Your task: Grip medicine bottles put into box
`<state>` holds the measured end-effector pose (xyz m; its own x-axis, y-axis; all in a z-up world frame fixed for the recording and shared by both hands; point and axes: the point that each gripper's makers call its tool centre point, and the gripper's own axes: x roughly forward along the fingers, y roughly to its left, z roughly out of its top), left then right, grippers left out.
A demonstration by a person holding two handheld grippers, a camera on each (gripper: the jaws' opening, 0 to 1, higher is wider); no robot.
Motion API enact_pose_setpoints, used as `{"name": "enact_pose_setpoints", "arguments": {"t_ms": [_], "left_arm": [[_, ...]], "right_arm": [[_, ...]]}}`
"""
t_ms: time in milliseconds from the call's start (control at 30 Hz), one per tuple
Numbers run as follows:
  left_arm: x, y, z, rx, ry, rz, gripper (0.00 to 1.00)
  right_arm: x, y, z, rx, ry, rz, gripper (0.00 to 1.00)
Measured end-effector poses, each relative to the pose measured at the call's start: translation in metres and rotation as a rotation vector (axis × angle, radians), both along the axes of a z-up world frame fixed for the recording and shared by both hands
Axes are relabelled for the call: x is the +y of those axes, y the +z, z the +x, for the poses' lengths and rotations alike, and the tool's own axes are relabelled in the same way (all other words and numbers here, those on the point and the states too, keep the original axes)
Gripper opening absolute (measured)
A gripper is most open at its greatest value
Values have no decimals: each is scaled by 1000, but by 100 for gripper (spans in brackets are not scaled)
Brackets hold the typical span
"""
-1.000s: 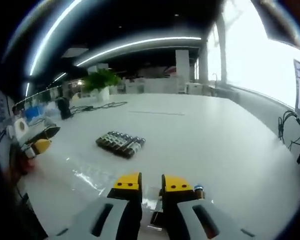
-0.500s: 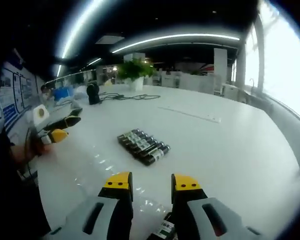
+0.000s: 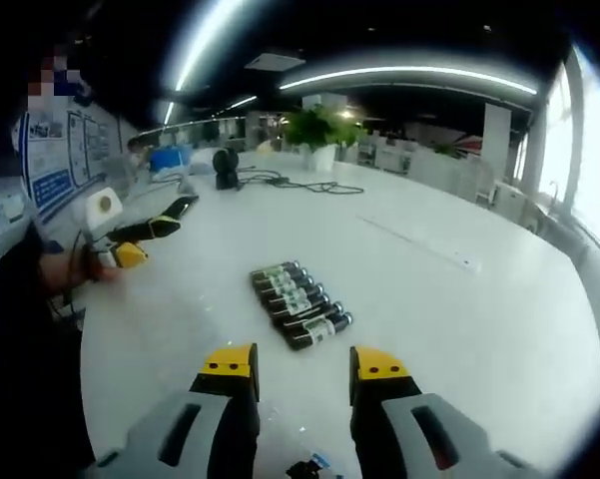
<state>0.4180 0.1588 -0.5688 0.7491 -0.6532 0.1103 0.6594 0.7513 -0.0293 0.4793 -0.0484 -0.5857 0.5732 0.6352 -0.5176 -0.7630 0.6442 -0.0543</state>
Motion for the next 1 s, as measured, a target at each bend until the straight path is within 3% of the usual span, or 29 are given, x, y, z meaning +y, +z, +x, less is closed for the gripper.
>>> {"name": "enact_pose_setpoints", "arguments": {"t_ms": [367, 533, 700, 1000], "left_arm": [[-1, -2, 0, 5, -2, 6, 37], [0, -1, 1, 5, 1, 4, 37], [-1, -1, 1, 7, -3, 1, 37], [-1, -2, 1, 11, -3, 4, 37]], "right_arm": [[11, -3, 16, -5, 68, -43, 32], [13, -6, 22, 15, 85, -22, 33], [15, -9, 26, 4, 146, -60, 40], [23, -21, 32, 27, 282, -128, 43]]}}
